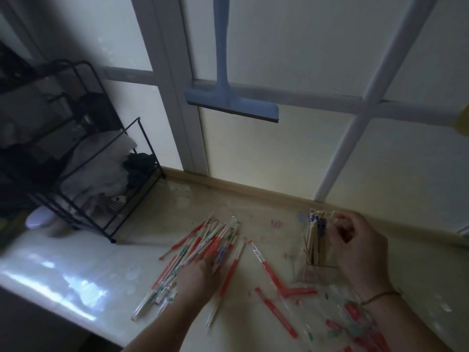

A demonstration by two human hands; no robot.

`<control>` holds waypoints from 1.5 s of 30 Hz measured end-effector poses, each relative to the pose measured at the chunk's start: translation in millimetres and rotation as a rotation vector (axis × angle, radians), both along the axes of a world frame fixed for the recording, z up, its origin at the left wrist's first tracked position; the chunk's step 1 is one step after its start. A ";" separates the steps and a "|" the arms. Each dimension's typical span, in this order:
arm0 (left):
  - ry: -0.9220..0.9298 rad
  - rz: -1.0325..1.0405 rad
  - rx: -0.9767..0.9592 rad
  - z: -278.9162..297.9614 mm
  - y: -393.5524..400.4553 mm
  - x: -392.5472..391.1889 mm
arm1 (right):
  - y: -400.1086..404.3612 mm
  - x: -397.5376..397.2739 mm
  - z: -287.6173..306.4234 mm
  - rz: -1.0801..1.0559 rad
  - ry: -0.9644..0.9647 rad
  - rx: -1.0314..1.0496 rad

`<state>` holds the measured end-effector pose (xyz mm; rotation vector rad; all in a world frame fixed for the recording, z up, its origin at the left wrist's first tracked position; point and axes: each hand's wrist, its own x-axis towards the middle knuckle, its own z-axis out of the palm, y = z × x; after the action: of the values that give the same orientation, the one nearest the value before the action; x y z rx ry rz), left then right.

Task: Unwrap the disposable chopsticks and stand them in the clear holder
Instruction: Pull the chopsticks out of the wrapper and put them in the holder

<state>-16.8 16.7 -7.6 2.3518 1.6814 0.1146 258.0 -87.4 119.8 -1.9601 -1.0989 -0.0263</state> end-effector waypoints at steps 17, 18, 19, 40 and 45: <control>-0.194 0.033 -0.159 -12.7 20.9 -24.5 | 36.0 -138.8 -102.5 0.532 0.181 -0.851; -0.280 0.045 -0.196 -11.4 20.9 -25.3 | 38.4 -146.2 -110.2 0.495 0.293 -0.869; -0.378 0.066 -0.242 -10.9 20.9 -25.9 | 40.8 -153.4 -116.4 0.459 0.386 -0.855; -1.468 0.309 -0.920 100.8 9.1 33.8 | -54.1 -128.2 -23.0 0.388 1.167 -0.532; -1.423 0.241 -0.927 116.4 -12.3 57.9 | -74.8 -113.9 -16.3 0.351 1.152 -0.455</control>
<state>41.1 4.3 108.8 0.8487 0.8713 0.6716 144.1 -162.2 103.5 -1.6425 -0.6308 1.4505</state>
